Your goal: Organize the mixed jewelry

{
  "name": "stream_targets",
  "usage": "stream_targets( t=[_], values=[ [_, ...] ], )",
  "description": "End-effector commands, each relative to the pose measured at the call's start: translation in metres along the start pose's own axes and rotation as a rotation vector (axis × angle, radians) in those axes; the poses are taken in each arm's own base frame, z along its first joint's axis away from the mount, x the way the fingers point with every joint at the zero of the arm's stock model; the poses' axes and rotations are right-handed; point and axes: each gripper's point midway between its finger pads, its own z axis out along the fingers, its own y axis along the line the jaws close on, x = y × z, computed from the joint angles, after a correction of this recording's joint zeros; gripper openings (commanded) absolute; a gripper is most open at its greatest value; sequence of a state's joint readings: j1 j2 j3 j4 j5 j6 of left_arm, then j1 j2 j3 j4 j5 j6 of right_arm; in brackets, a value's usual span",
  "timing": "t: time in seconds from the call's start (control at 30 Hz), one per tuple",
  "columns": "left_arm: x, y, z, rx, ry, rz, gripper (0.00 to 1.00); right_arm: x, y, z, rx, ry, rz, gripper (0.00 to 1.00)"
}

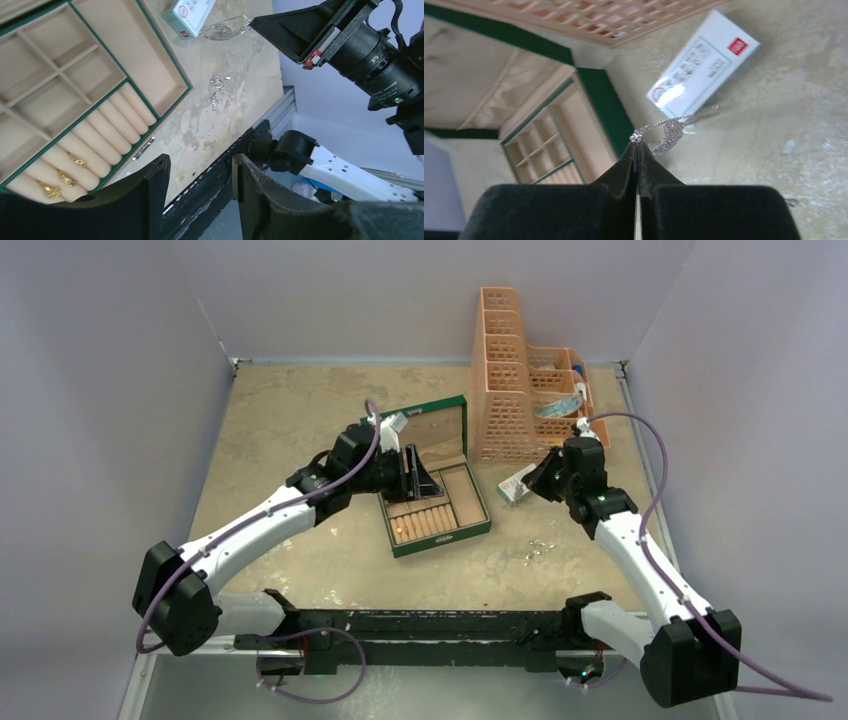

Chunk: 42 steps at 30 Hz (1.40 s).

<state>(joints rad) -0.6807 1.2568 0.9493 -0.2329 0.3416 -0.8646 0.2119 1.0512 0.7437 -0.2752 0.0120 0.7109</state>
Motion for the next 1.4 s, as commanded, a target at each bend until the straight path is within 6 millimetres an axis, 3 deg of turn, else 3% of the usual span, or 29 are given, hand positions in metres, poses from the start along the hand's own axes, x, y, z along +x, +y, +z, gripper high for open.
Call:
stream_targets(
  t=[0.0,0.5,0.73,1.03,1.37],
  values=[
    [-0.022,-0.048,-0.006,0.151,-0.012,0.023,0.48,-0.01,0.038,-0.018,-0.201,-0.033,-0.063,0.0],
    [-0.036,-0.068,-0.003,0.182,-0.01,-0.051,0.5,-0.01,0.112,-0.081,-0.625,0.004,-0.245,0.0],
    [-0.033,-0.07,0.0,0.185,0.014,-0.128,0.5,-0.014,0.138,-0.112,-0.774,-0.001,-0.329,0.0],
    [-0.038,-0.086,-0.008,0.283,-0.012,-0.392,0.68,-0.005,0.153,-0.143,-0.93,0.009,-0.401,0.0],
    [-0.024,-0.119,-0.005,0.463,0.233,-0.65,0.69,0.004,0.151,-0.146,-0.965,0.03,-0.427,0.0]
  ],
)
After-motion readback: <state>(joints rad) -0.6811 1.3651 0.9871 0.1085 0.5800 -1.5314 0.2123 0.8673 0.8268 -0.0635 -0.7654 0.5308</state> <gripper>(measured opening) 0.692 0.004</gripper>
